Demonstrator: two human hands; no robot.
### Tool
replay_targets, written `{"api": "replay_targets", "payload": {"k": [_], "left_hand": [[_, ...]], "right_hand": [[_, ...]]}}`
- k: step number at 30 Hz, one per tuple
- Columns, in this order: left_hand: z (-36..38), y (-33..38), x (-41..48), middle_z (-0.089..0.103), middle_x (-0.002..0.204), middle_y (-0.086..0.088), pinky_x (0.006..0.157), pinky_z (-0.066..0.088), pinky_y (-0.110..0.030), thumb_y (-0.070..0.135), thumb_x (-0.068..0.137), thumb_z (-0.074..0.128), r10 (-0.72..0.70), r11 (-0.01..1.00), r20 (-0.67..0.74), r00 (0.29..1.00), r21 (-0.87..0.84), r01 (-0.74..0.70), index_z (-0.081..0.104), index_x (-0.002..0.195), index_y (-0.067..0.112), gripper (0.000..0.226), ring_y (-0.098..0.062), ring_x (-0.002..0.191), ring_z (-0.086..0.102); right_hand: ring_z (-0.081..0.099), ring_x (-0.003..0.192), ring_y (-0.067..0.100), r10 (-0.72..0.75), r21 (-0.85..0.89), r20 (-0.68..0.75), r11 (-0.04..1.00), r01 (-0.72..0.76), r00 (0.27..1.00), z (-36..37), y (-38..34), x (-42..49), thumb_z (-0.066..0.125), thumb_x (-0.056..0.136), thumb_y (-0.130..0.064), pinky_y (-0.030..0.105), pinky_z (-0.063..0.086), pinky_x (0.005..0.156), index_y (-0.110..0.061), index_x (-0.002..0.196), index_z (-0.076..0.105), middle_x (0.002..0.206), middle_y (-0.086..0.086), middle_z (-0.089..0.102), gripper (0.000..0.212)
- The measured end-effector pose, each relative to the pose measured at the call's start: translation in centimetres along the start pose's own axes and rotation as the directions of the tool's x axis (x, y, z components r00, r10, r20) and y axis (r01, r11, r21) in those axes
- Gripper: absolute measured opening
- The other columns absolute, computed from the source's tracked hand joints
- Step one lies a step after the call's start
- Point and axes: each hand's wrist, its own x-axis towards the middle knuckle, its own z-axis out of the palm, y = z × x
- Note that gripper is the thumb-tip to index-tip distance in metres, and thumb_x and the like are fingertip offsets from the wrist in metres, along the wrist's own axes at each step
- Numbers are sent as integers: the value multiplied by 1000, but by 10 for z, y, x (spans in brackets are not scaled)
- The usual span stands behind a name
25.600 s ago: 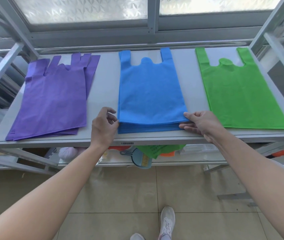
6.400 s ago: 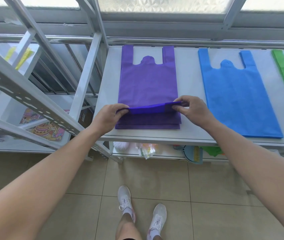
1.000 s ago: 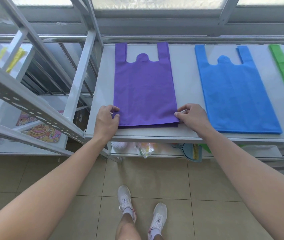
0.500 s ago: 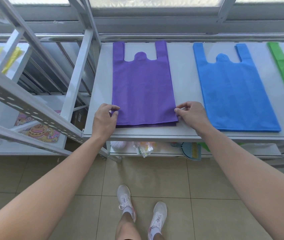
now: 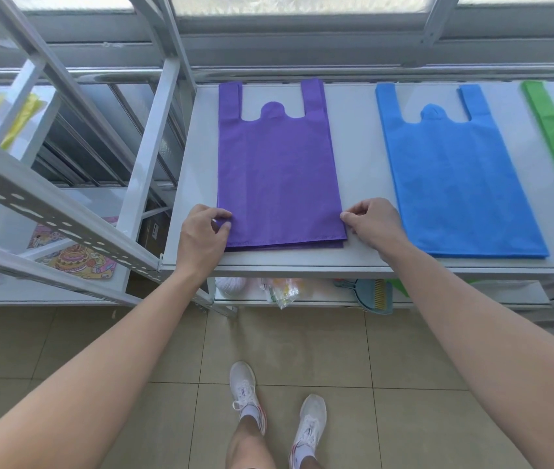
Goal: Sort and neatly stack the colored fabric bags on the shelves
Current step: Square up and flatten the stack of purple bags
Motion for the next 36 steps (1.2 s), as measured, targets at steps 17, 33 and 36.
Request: {"api": "replay_targets", "payload": {"k": [17, 33, 36], "left_hand": [[49, 57, 6, 57, 122, 4, 83, 48, -41, 51, 98, 56, 519, 727, 353, 779, 296, -619, 65, 125, 23, 41, -23, 101, 54], [27, 38, 5, 61, 119, 6, 84, 47, -41, 8, 91, 60, 483, 789, 323, 814, 243, -564, 71, 122, 29, 40, -24, 104, 59], [14, 11, -7, 67, 112, 8, 86, 47, -42, 10, 90, 68, 397, 872, 135, 908, 252, -419, 76, 114, 26, 30, -22, 102, 62]], "right_hand": [[52, 106, 19, -675, -382, 318, 551, 742, 666, 2, 3, -19, 69, 81, -36, 40, 51, 91, -27, 106, 65, 115, -9, 57, 27], [62, 104, 10, -511, -57, 305, 832, 551, 804, -14, -11, 1, 71, 98, -22, 23, 46, 96, -28, 113, 81, 108, -6, 68, 19], [57, 102, 15, -534, -71, 186, 830, 554, 825, -8, -5, -2, 73, 96, -26, 21, 46, 90, -26, 112, 81, 104, 0, 61, 17]]}}
